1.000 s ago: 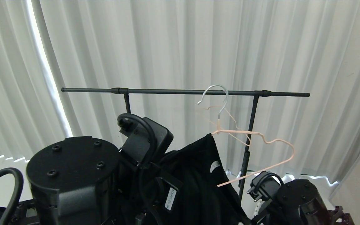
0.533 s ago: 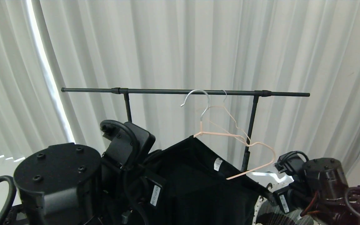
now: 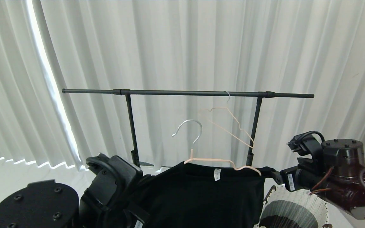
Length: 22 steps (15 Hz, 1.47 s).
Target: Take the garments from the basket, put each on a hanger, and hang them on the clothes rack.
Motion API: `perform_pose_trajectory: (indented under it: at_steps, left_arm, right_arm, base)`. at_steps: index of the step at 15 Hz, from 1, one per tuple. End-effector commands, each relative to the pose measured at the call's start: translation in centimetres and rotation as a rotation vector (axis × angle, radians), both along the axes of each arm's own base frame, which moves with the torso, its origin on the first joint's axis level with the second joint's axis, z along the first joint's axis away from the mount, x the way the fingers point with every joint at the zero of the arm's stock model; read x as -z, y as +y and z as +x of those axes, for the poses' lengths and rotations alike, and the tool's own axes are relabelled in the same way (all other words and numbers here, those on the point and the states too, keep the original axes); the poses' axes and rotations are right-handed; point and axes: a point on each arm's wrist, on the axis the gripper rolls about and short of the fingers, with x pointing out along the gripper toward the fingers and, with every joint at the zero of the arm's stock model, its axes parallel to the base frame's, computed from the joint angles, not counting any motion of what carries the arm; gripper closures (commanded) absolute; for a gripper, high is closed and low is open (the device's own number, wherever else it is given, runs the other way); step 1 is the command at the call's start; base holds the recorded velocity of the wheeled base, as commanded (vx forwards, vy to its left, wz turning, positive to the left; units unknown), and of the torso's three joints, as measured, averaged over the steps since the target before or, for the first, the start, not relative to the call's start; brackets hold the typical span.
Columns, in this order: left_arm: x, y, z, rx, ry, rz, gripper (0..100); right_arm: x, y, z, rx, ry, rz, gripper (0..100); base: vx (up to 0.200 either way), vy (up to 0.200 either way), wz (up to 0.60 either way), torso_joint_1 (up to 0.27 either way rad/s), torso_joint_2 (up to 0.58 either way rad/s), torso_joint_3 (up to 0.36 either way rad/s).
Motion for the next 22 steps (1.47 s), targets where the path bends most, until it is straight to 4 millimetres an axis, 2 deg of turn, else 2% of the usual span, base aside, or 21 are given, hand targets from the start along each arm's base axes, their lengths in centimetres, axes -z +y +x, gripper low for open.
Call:
perform_pose_trajectory:
  at_steps: [1,2,3,4,6,8,10,12,16,18,20,22]
  left_arm:
    - [0.9,0.7,-0.7,0.016,0.012,0.041,100]
    - [1.4,0.9,-0.8,0.033,0.020,0.076,100]
    - [1.4,0.9,-0.8,0.033,0.020,0.076,100]
    - [2.4,1.1,-1.1,0.073,0.044,0.133,100]
    - [2.8,0.9,-0.9,0.073,0.054,0.150,100]
    - [2.6,0.9,-0.9,0.071,0.045,0.138,100]
    - [2.1,0.9,-0.9,0.071,0.024,0.111,100]
    - [1.6,0.5,-0.8,0.090,0.002,0.076,100]
    - [0.6,-0.2,-0.7,0.115,-0.025,0.033,100]
    - [0.5,-0.4,-1.0,0.137,-0.034,0.019,100]
    - [0.6,-1.1,-1.9,0.203,-0.030,0.019,100]
    - [0.6,-1.5,-2.6,0.251,-0.030,0.020,100]
  right_arm:
    - [-0.9,0.0,0.0,-0.014,-0.031,0.020,0]
    - [-1.7,0.1,0.1,-0.034,-0.047,0.026,0]
    - [-1.7,0.1,0.1,-0.034,-0.047,0.026,0]
    - [-4.3,0.4,0.2,-0.115,-0.052,0.047,0]
    - [-7.3,0.3,-0.7,-0.204,-0.015,0.066,0]
    - [-9.8,-0.4,-3.1,-0.299,0.025,0.089,0]
    - [-11.4,-1.8,-6.0,-0.417,0.111,0.119,0]
    - [-11.9,-2.3,-7.1,-0.469,0.154,0.119,0]
    - [-11.4,-1.9,-7.0,-0.607,0.155,0.048,0]
    - [-11.0,-0.8,-7.4,-0.776,0.149,0.010,0]
    - [-10.2,1.2,-7.7,-0.959,0.146,-0.064,0]
    - [-9.1,3.0,-7.5,-1.062,0.158,-0.134,0]
  base:
    - [0.000,0.000,0.00,0.000,0.00,0.000]
    - [0.000,0.000,0.00,0.000,0.00,0.000]
    - [0.000,0.000,0.00,0.000,0.00,0.000]
    - [0.000,0.000,0.00,0.000,0.00,0.000]
    - [0.000,0.000,0.00,0.000,0.00,0.000]
    - [0.000,0.000,0.00,0.000,0.00,0.000]
    - [0.000,0.000,0.00,0.000,0.00,0.000]
    - [0.000,0.000,0.00,0.000,0.00,0.000]
    - [0.000,0.000,0.00,0.000,0.00,0.000]
    - [0.000,0.000,0.00,0.000,0.00,0.000]
    - [0.000,0.000,0.00,0.000,0.00,0.000]
    - [0.000,0.000,0.00,0.000,0.00,0.000]
